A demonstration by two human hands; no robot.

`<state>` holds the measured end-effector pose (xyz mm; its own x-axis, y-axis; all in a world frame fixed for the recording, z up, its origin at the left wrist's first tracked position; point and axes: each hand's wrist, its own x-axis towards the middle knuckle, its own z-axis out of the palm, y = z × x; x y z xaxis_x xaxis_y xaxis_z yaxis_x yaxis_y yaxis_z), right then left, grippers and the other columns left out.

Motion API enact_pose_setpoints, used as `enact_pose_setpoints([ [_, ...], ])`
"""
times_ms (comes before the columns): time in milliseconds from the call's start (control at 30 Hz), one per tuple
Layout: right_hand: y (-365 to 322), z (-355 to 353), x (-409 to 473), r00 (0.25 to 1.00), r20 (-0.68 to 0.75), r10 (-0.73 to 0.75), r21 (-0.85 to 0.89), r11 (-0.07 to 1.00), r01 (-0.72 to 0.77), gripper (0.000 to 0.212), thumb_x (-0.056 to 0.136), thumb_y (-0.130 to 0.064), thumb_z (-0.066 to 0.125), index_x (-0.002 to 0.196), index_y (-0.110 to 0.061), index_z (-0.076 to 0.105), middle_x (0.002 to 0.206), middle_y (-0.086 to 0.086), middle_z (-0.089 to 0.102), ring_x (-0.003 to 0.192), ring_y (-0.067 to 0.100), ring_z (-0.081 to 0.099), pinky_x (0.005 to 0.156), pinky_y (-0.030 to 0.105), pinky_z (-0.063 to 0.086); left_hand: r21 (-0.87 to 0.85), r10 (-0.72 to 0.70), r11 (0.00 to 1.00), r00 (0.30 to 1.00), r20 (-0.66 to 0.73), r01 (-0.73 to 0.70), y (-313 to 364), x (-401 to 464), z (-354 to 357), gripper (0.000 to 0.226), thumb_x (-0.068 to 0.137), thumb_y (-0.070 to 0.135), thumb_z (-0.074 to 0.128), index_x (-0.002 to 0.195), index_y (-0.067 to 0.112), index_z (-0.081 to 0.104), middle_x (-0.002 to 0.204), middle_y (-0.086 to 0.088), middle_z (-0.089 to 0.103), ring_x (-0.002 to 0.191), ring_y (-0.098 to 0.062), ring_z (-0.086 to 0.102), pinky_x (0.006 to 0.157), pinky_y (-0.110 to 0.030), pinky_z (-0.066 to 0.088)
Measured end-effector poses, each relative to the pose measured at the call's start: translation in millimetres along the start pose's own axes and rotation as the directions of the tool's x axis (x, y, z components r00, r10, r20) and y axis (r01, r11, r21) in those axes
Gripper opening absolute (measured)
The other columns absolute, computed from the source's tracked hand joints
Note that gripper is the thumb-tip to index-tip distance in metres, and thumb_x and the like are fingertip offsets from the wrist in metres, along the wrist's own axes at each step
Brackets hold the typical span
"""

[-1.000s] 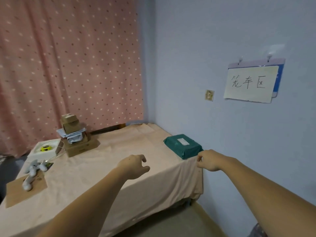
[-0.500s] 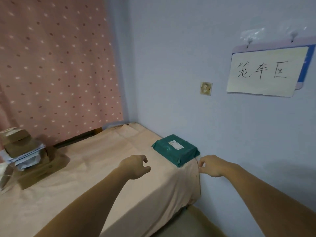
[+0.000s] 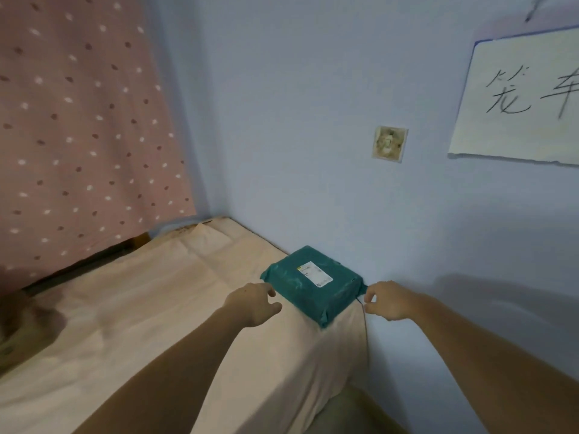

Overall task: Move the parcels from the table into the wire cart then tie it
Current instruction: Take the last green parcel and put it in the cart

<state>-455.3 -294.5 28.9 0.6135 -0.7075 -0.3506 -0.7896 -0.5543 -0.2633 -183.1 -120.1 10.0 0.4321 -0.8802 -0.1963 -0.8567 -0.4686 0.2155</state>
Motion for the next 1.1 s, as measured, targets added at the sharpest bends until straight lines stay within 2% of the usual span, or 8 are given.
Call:
enact_pose_setpoints([
  [100, 6.4, 2.1, 47.9, 1.0, 0.03, 0.008, 0.023, 1.0, -0.009, 0.042, 0.098, -0.031, 0.057, 0.118, 0.005, 0.065, 0.121, 0.027, 0.066, 0.073, 0.03, 0.064, 0.07, 0.034, 0.051, -0.003, -0.022, 1.0, 0.999, 0.035, 0.022, -8.0, 42.4, 6.5, 0.052, 0.087, 0.058, 0.049, 0.131, 0.031, 0.056, 0.123, 0.006, 0.069, 0.111, -0.019, 0.062, 0.092, -0.036, 0.051],
  [167, 9.4, 6.1, 76.6, 0.998, 0.063, 0.011, 0.015, 1.0, -0.012, 0.043, 0.097, -0.03, 0.057, 0.12, 0.005, 0.064, 0.125, 0.026, 0.065, 0.101, 0.039, 0.068, 0.087, 0.043, 0.055, -0.006, -0.03, 1.0, 0.998, 0.059, 0.031, -13.8, 71.3, 12.2, 0.053, 0.086, 0.06, 0.048, 0.13, 0.031, 0.056, 0.121, 0.006, 0.069, 0.109, -0.019, 0.062, 0.089, -0.035, 0.051],
  [367, 18.9, 34.7, 160.2, 0.987, 0.15, 0.064, 0.115, 0.99, -0.082, 0.029, 0.098, -0.033, 0.056, 0.117, -0.012, 0.063, 0.111, 0.008, 0.067, 0.092, 0.018, 0.061, 0.073, 0.028, 0.047, -0.037, -0.017, 0.999, 0.996, 0.089, 0.02, -33.1, 166.4, 40.8, 0.053, 0.09, 0.065, 0.044, 0.127, 0.03, 0.059, 0.123, 0.008, 0.066, 0.094, -0.012, 0.056, 0.079, -0.029, 0.048],
  [500, 26.5, 62.7, 215.0, 0.973, 0.117, 0.198, 0.327, 0.918, -0.226, 0.025, 0.102, -0.033, 0.056, 0.12, -0.015, 0.056, 0.12, 0.012, 0.066, 0.086, 0.013, 0.063, 0.071, 0.019, 0.053, -0.116, -0.03, 0.992, 0.994, 0.108, 0.042, -45.1, 237.8, 62.5, 0.06, 0.09, 0.066, 0.043, 0.134, 0.027, 0.056, 0.134, 0.002, 0.059, 0.114, -0.021, 0.058, 0.096, -0.04, 0.051],
  [633, 27.5, 94.4, 259.0, 0.911, 0.137, 0.389, 0.647, 0.662, -0.38, 0.049, 0.101, -0.039, 0.06, 0.139, -0.01, 0.053, 0.131, 0.013, 0.063, 0.104, 0.026, 0.064, 0.077, 0.027, 0.046, -0.266, -0.147, 0.949, 0.985, 0.093, 0.167, -52.9, 305.4, 84.6, 0.068, 0.09, 0.067, 0.047, 0.136, 0.016, 0.051, 0.13, -0.008, 0.054, 0.115, -0.029, 0.055, 0.096, -0.047, 0.05],
  [767, 20.7, 119.3, 287.7, 0.774, 0.388, 0.501, 0.802, 0.231, -0.551, 0.054, 0.089, -0.064, 0.065, 0.121, -0.024, 0.049, 0.116, 0.003, 0.055, 0.09, 0.024, 0.062, 0.066, 0.033, 0.052, -0.436, -0.239, 0.852, 0.957, 0.166, 0.288, -55.3, 359.9, 108.8, 0.069, 0.094, 0.064, 0.048, 0.137, 0.01, 0.05, 0.129, -0.013, 0.06, 0.114, -0.034, 0.059, 0.098, -0.05, 0.051],
  [933, 27.4, 148.3, 304.6, 0.739, 0.457, 0.495, 0.846, 0.015, -0.533, 0.061, 0.084, -0.062, 0.072, 0.119, -0.014, 0.063, 0.106, 0.011, 0.069, 0.094, 0.03, 0.069, 0.077, 0.04, 0.06, -0.44, -0.204, 0.839, 0.934, 0.295, 0.321, -64.5, 398.3, 133.5, 0.063, 0.098, 0.066, 0.038, 0.13, 0.013, 0.052, 0.125, -0.012, 0.064, 0.108, -0.032, 0.061, 0.094, -0.039, 0.048],
  [1100, 22.2, 163.3, 306.6, 0.722, 0.524, 0.453, 0.845, -0.166, -0.509, 0.068, 0.084, -0.064, 0.07, 0.133, -0.018, 0.058, 0.131, 0.009, 0.065, 0.121, 0.029, 0.061, 0.107, 0.051, 0.05, -0.535, -0.237, 0.756, 0.92, 0.313, 0.377, -68.4, 411.4, 141.9, 0.063, 0.092, 0.066, 0.048, 0.134, 0.02, 0.058, 0.128, -0.007, 0.065, 0.112, -0.03, 0.061, 0.099, -0.038, 0.047],
])
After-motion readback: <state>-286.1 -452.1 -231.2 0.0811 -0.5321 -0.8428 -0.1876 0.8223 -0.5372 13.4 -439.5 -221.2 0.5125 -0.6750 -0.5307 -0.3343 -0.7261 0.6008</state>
